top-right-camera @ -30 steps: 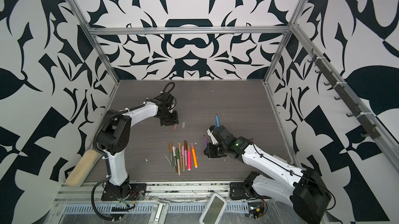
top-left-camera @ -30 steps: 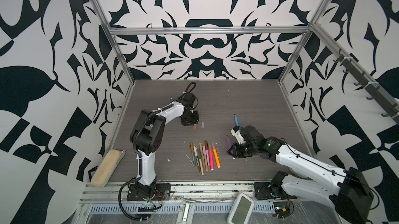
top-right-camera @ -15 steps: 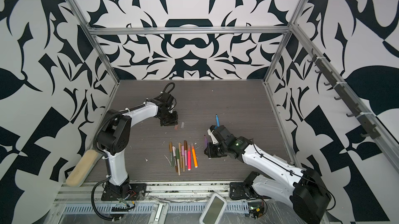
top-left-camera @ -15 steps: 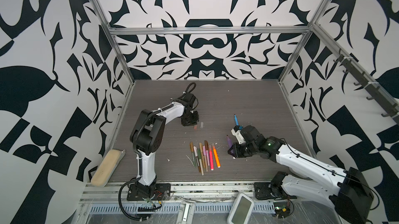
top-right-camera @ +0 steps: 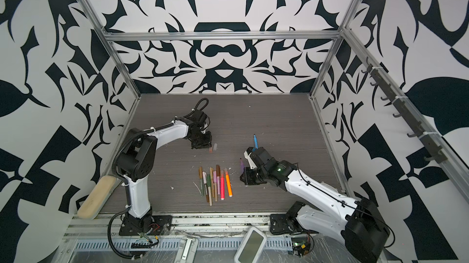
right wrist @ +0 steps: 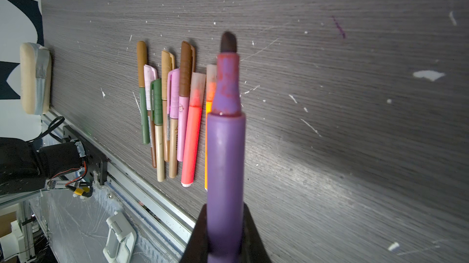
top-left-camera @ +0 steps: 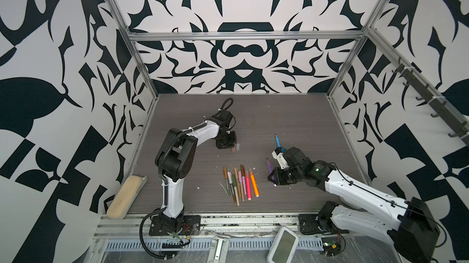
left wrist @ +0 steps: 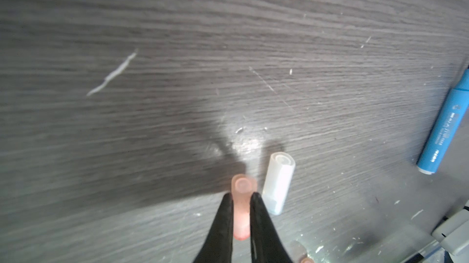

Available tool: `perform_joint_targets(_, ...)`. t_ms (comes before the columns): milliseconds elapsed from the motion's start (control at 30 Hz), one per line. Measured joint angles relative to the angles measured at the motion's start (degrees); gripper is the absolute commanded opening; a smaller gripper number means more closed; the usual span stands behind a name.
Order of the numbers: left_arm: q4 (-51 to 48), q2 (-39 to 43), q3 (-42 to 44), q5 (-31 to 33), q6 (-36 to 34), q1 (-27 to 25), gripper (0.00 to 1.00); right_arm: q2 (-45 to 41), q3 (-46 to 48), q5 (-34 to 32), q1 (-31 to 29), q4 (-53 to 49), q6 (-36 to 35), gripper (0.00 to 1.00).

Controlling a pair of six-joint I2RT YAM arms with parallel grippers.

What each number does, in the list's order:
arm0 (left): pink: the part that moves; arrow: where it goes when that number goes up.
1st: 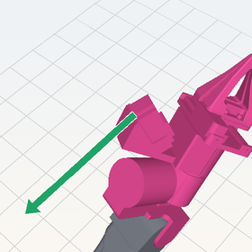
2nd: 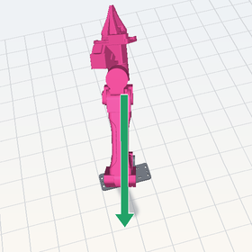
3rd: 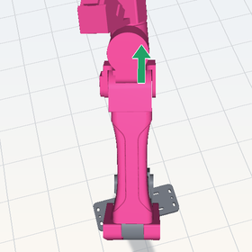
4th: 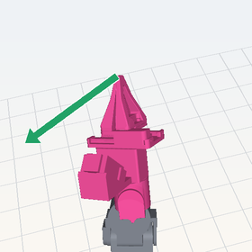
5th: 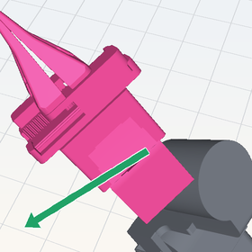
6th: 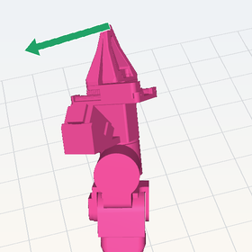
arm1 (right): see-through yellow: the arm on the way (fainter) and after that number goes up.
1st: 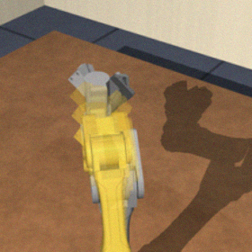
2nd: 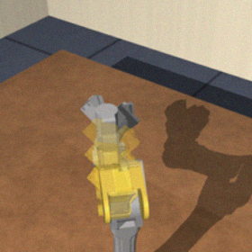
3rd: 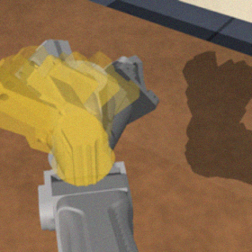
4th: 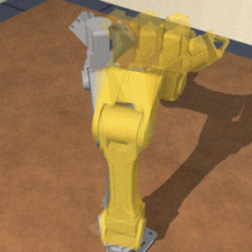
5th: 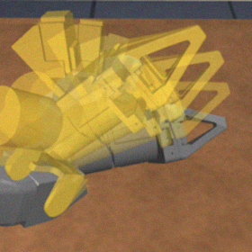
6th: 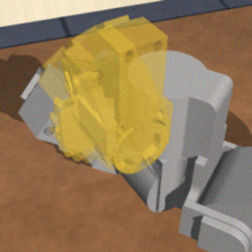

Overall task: Open the pen caps
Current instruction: 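Lower the left gripper and release the pink cap beside the clear cap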

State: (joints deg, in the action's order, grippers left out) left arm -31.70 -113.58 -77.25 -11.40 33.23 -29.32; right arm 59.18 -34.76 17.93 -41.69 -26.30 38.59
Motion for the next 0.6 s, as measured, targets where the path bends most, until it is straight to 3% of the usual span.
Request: perform_joint_targets(600, 0.17, -2.71, -4.13, -0.44, 1.29, -0.11, 0.13, 0.00, 0.35, 0.00, 0.02, 0.02, 0.00, 0.00)
